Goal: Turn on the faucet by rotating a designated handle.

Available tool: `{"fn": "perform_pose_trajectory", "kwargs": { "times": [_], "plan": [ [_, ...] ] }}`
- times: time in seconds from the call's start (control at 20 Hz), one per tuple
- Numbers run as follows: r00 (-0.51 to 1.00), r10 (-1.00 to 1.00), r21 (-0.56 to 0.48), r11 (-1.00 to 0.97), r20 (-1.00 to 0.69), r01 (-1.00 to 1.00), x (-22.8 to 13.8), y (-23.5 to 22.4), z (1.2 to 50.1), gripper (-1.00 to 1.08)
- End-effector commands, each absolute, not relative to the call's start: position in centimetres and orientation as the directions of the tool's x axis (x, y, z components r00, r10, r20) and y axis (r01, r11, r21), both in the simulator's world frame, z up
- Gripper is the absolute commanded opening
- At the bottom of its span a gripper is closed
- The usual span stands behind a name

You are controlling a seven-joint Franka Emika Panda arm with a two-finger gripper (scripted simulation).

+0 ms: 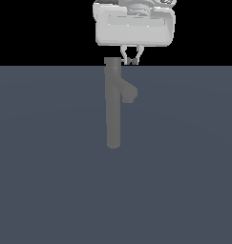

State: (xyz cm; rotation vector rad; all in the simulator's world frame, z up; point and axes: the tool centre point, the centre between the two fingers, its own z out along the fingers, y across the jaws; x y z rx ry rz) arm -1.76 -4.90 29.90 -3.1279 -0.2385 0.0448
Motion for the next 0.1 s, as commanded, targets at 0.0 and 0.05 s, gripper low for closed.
{"fn": "perform_pose_trajectory", "kwargs": {
  "times": [0.0, 0.05],
  "plan": [
    [0.988, 0.153, 0.000, -0.988, -0.001, 0.153, 0.29, -4.87, 30.06, -1.00],
    [0.988, 0.153, 0.000, -0.988, -0.001, 0.153, 0.29, -4.87, 30.06, -1.00]
  ]
}}
